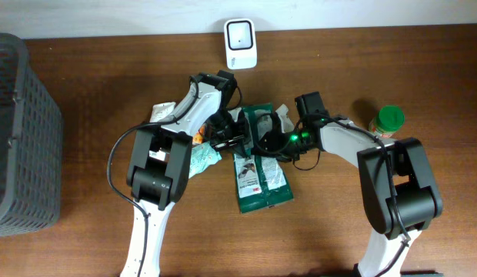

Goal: Scan the item barcode
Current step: 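Grasp the green 3M packet with both grippers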

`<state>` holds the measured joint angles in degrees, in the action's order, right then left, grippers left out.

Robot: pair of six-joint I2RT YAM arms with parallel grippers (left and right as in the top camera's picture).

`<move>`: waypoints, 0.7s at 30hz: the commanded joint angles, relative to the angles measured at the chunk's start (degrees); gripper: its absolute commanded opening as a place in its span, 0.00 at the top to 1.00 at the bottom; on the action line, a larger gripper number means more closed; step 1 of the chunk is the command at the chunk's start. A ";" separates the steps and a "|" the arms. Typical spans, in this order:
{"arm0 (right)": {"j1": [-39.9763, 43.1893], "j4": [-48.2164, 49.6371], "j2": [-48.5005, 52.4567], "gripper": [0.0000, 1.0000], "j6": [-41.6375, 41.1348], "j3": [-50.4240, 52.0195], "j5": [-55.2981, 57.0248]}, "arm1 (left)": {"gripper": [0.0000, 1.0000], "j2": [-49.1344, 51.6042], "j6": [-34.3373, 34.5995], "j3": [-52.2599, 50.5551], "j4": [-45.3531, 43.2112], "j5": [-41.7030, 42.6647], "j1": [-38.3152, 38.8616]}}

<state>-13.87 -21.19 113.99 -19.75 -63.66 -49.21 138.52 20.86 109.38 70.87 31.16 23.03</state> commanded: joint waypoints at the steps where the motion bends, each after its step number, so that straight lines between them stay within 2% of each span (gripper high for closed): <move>1: 1.49 -3.45 0.70 0.67 3.48 0.00 -2.69 | 1.00 1.42 0.74 -0.98 -0.35 0.13 0.59; 5: 4.92 -13.68 0.70 0.66 11.63 0.02 -2.67 | 1.00 1.42 0.76 -0.98 -1.03 0.15 0.44; 8: 2.01 -15.43 0.70 0.66 11.69 0.02 -2.67 | 1.00 1.42 0.76 -0.98 -1.09 0.15 0.50; 10: -0.57 -15.85 0.70 0.67 8.94 0.04 -1.22 | 1.00 1.42 0.76 -0.98 -1.18 0.15 0.50; 14: -0.92 -12.68 0.48 0.66 7.85 -0.11 -1.36 | 1.00 1.42 0.76 -0.98 -1.18 0.17 0.46; 21: 5.95 -5.14 -0.17 0.69 2.05 -7.45 0.02 | 1.00 1.42 0.76 -0.98 0.13 2.62 2.86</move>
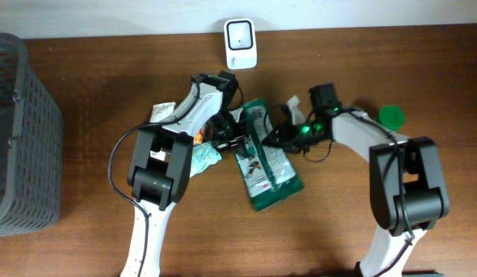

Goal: Scan the item barcode
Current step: 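Grasp the green 3M packet with both grippers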

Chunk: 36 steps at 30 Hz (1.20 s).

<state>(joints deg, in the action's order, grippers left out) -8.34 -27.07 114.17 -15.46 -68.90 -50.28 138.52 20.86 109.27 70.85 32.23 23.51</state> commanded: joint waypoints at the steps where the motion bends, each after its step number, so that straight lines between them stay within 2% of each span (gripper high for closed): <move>1: 0.63 0.74 -0.35 0.69 -2.19 -2.36 1.25 | 1.00 1.42 0.76 -0.87 0.07 1.66 3.17; 6: 2.47 -9.86 -0.33 0.63 7.43 -2.36 5.81 | 1.00 1.42 0.81 -0.87 -1.46 1.70 3.58; 9: 2.45 -13.27 -0.33 0.59 9.31 -2.36 9.05 | 1.00 1.42 1.05 -0.87 -2.08 1.73 3.58; 13: 2.36 -14.27 -0.26 0.58 9.51 -1.27 9.86 | 1.00 1.42 1.05 -0.87 -2.71 2.60 3.58; 16: 2.36 -11.34 -0.20 0.58 9.03 2.54 8.17 | 1.00 1.42 1.64 -0.87 -3.37 2.97 3.58; 18: 2.34 -9.09 -0.20 0.60 8.68 3.50 5.66 | 1.00 1.42 1.64 -0.87 -3.37 2.97 3.58; 19: 2.19 -8.66 -0.20 0.66 8.04 3.50 5.68 | 1.00 1.42 1.64 -0.87 -3.39 2.97 3.58; 25: -1.25 -5.99 -0.17 0.81 5.95 3.50 5.92 | 1.00 1.42 1.64 -0.87 -3.82 2.97 3.58; 28: -1.53 -5.64 -0.17 0.66 5.95 3.50 5.92 | 1.00 1.42 1.64 -0.87 -4.22 2.97 3.58; 30: -1.53 -5.64 -0.17 0.66 5.95 3.50 5.92 | 1.00 1.42 1.64 -0.87 -4.22 2.97 3.58; 33: -1.51 -5.64 -0.17 0.93 5.95 3.50 5.90 | 1.00 1.42 1.60 -0.87 -4.22 2.93 3.56; 36: -1.29 -5.64 -0.22 0.96 6.03 3.37 4.13 | 1.00 1.40 -0.48 0.13 -3.96 2.73 2.27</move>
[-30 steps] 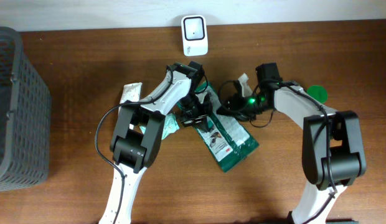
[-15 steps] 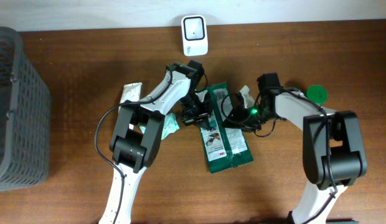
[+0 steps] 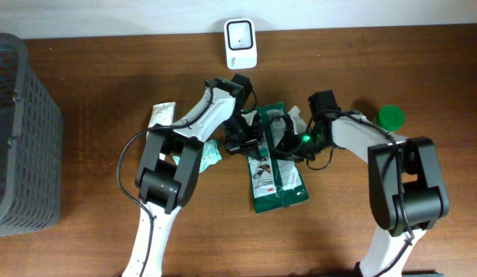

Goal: Scan the item barcode
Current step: 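Grasp the green 3M packet with both grippers, then lift the packet with the right gripper and hold it at the scanner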

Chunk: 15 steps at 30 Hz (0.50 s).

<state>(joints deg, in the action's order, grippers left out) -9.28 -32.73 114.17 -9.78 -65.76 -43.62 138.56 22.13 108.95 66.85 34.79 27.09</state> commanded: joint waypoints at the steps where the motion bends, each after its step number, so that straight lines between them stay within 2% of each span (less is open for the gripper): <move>1: -0.35 0.02 -0.42 0.96 0.35 0.17 -2.62 | 1.00 1.27 -2.51 1.31 0.61 0.17 -1.97; 4: -0.35 0.00 -4.00 0.96 4.04 0.15 -5.70 | 1.00 0.37 -5.31 9.38 6.23 -1.25 -6.01; 10: -0.35 -1.36 -15.50 0.96 5.20 0.07 -7.56 | 1.00 -3.34 -9.90 30.03 17.16 -11.52 -9.94; 13: 0.26 -1.95 -21.31 0.96 6.43 0.04 -12.22 | 1.00 -4.46 -10.12 38.60 20.39 -12.46 -12.15; 15: 1.27 -2.03 -25.77 0.96 6.51 0.02 -15.47 | 1.00 -4.57 -10.32 43.39 24.02 -16.15 -14.69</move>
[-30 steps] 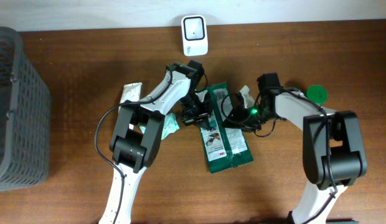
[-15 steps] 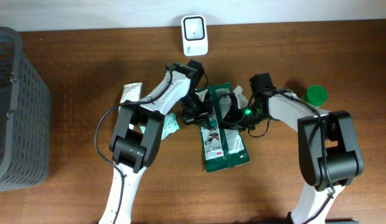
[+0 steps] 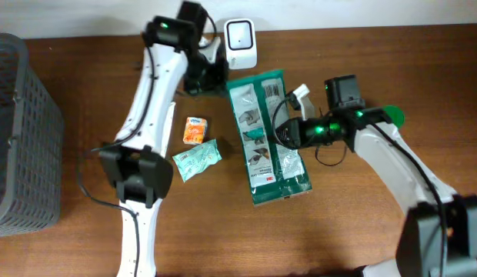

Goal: Scan the item barcode
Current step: 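Lift the packet with the right gripper and hold it at the scanner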

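The green packet lies lengthwise in the overhead view, with its white printed panel facing up and its top edge just below the white scanner. My left gripper is at the packet's top left corner, beside the scanner, and looks shut on that corner. From the right, my right gripper is shut on the packet's right edge at mid-length. No barcode can be read at this size.
A small orange box and a teal pouch lie left of the packet. A green-lidded jar peeks out behind the right arm. A white scrap sits by the packet's top right. A grey basket fills the left edge.
My left gripper has moved from the packet's left side at mid-table up to beside the scanner. The packet's top now reaches the scanner. The orange box has come into view.
Both grippers were at the top of the green packet amid the pile. Then the packet lay tilted, then straighter and a little further right. Now its top is up by the scanner, with my left gripper at its top corner and my right on its side.
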`<state>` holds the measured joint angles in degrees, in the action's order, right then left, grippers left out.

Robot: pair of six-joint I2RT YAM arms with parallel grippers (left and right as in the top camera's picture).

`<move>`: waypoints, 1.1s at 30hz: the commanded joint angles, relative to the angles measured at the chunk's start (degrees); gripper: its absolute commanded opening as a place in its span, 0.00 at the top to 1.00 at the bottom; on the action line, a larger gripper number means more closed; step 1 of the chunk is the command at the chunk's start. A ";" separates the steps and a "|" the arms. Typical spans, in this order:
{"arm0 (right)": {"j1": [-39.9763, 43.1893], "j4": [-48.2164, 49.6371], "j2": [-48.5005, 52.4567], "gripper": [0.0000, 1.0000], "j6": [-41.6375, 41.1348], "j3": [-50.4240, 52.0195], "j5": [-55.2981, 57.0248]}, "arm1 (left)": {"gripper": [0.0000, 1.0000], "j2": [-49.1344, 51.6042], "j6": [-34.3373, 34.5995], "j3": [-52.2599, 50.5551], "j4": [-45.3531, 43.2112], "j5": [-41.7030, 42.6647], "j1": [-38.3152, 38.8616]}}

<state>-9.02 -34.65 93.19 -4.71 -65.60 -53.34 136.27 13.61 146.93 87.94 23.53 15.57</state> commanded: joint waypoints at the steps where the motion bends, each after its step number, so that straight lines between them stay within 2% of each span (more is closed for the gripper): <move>1: 1.62 -0.35 -7.10 0.96 1.31 -0.24 -6.71 | 1.00 -2.27 -2.80 7.48 5.18 -8.72 -4.98; 4: 2.32 -2.80 -11.17 0.96 1.33 -1.36 -6.69 | 1.00 -2.27 -12.22 8.98 8.00 -9.90 -9.07; 6: 2.34 -4.96 -12.15 0.96 1.57 -2.64 -7.10 | 1.00 -2.27 -15.10 8.96 8.81 -9.90 -11.74; 11: 2.29 -12.63 -12.20 0.96 4.92 -10.69 -8.92 | 1.00 -2.29 -15.89 8.96 8.79 -9.88 -18.84; 14: 1.49 -19.78 -12.13 0.96 7.74 -18.73 -0.74 | 0.98 -2.29 -15.87 8.96 8.79 -9.84 -20.92; 15: 0.57 -20.24 -12.11 0.96 7.74 -20.41 4.02 | 0.92 -2.29 -15.87 8.96 8.79 -9.84 -20.90; 16: -1.09 -19.21 -12.09 0.96 7.74 -21.33 12.13 | 0.77 -2.29 -15.87 8.96 8.79 -9.84 -20.72; 18: -3.34 -15.52 -11.74 0.96 7.76 -21.31 23.93 | 0.60 -2.29 -15.87 8.96 8.79 -9.86 -20.72; 19: -5.09 -12.61 -11.06 0.96 7.98 -21.31 33.75 | 0.36 -2.29 -15.87 8.96 8.79 -9.86 -20.72; 20: -7.04 -9.62 -9.84 0.96 9.38 -21.31 43.52 | 0.01 -2.29 -15.87 8.96 8.76 -9.88 -20.72; 24: -10.97 5.70 -1.79 0.96 17.84 -21.31 68.81 | 0.01 -2.29 -15.87 8.96 8.76 -9.86 -20.72; 27: -12.85 20.33 7.19 0.96 28.09 -21.31 84.59 | 0.01 -2.29 -15.87 8.96 8.76 -9.86 -20.72; 30: -14.16 37.11 16.11 0.96 42.16 -21.31 96.17 | 0.01 -2.29 -15.87 8.96 8.79 -9.86 -20.72; 33: -14.67 50.45 24.48 0.96 60.13 -21.31 101.15 | 0.01 -2.29 -15.87 8.96 8.76 -9.86 -20.72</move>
<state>-22.90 10.98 113.08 38.59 -86.26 38.50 135.28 -1.96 154.76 96.66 13.85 -5.10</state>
